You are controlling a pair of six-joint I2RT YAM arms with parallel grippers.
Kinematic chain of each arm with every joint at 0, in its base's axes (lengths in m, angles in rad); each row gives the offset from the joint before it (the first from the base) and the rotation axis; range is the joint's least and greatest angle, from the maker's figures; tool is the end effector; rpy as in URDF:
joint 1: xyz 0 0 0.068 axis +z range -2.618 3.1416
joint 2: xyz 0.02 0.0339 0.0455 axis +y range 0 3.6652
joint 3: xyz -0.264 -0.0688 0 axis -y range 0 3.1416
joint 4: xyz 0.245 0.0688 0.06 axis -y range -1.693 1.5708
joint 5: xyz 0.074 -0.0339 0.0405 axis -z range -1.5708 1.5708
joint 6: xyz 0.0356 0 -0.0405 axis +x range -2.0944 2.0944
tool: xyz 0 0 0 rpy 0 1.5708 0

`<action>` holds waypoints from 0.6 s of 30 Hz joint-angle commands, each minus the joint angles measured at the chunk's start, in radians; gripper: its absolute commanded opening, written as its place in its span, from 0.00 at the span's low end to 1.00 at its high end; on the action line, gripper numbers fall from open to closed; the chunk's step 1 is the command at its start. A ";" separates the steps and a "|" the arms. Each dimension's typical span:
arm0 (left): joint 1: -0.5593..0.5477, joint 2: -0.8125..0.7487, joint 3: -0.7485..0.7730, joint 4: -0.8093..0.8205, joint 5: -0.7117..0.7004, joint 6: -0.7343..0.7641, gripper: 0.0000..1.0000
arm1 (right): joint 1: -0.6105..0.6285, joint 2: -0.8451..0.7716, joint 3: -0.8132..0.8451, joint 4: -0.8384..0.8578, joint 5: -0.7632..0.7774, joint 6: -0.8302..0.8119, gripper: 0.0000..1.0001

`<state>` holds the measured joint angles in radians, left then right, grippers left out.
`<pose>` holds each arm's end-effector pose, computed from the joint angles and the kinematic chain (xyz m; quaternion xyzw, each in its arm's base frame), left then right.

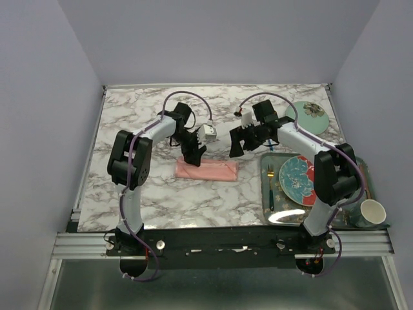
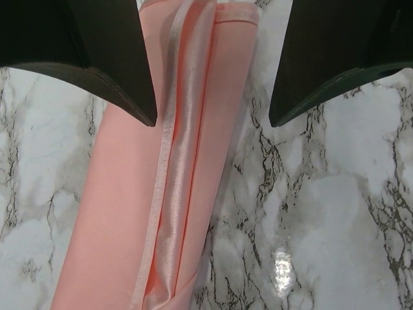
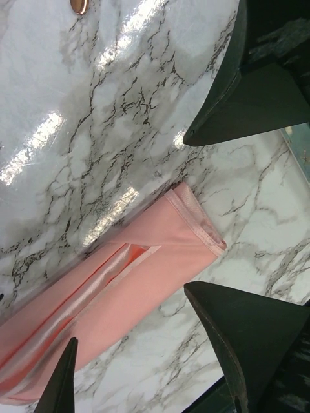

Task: Fold the napkin into a case and place the utensils inside
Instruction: Pick up the smaller rectangle-folded napkin from the center of the board.

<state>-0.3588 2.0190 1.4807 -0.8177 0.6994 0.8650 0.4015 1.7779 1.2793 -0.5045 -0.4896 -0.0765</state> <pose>0.3638 -0.1609 0.1784 0.5666 0.7435 -0.3046 0.1828 0.3385 0.1619 0.2185 -0.2864 0.8888 0.2736 0.2305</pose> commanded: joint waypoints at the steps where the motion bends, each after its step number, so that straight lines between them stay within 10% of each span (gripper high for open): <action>1: -0.022 0.032 0.041 -0.067 -0.011 0.046 0.80 | -0.013 0.037 0.049 -0.063 -0.050 -0.054 0.94; 7: -0.040 0.040 0.041 -0.087 -0.024 0.065 0.73 | -0.015 0.057 0.078 -0.086 -0.067 -0.071 0.94; 18: -0.077 0.037 0.030 -0.077 -0.094 0.135 0.27 | -0.016 0.126 0.149 -0.114 -0.102 -0.104 0.88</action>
<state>-0.4194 2.0464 1.5055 -0.8883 0.6430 0.9489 0.3908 1.8668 1.3811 -0.5819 -0.5503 -0.1490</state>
